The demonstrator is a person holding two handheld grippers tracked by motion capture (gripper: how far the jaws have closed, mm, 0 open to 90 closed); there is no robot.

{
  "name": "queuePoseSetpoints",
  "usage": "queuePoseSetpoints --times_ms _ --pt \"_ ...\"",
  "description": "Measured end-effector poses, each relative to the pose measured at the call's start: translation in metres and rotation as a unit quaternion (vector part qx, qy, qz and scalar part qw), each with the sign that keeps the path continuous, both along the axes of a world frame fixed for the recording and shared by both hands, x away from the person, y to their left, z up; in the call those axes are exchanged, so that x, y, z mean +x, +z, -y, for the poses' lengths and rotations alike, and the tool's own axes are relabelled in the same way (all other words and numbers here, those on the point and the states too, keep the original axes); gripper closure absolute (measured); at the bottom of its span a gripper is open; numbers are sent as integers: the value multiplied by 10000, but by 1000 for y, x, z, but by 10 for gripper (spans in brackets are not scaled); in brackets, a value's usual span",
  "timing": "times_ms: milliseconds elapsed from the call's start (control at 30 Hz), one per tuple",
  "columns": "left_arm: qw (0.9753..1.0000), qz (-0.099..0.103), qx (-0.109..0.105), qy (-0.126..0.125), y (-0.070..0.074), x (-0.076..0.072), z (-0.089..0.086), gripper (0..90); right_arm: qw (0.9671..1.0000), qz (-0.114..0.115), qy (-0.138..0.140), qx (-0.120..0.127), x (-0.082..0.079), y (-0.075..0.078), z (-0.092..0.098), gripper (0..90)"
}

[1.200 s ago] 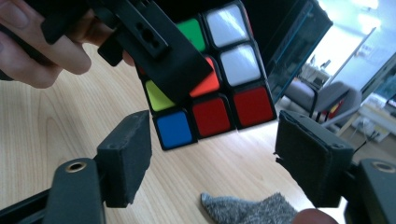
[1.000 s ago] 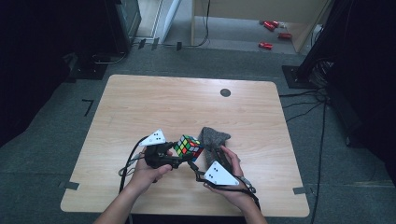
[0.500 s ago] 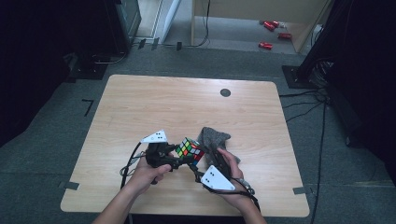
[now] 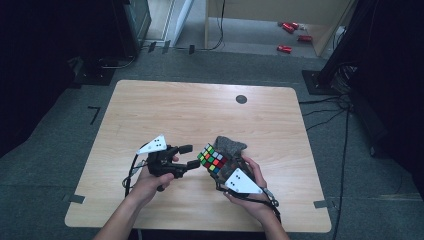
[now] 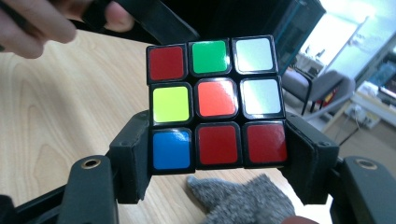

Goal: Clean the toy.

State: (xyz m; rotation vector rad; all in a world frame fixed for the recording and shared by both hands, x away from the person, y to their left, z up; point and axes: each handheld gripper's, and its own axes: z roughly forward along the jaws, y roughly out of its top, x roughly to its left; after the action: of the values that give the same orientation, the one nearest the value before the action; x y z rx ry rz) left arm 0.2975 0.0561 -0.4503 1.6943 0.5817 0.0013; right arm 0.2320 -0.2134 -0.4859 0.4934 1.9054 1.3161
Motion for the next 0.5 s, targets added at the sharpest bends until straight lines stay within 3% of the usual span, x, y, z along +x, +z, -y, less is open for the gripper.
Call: queuePoseSetpoints --times_ms 100,167,300,400,500 --pt "9996 269 90 49 0 -2 0 319 9997 -132 -86 193 2 4 6 341" --pt "9987 426 283 63 -3 -2 2 305 9990 -237 -141 350 3 6 9 341" --pt "9935 928 629 196 -11 -7 10 289 9967 -467 -202 624 5 11 13 341" --pt "9869 1333 854 321 -17 -11 16 287 9937 -682 -153 874 5 15 14 341" --pt "9776 1705 1185 352 -23 -14 23 266 9899 -861 -148 1114 4 19 15 341"
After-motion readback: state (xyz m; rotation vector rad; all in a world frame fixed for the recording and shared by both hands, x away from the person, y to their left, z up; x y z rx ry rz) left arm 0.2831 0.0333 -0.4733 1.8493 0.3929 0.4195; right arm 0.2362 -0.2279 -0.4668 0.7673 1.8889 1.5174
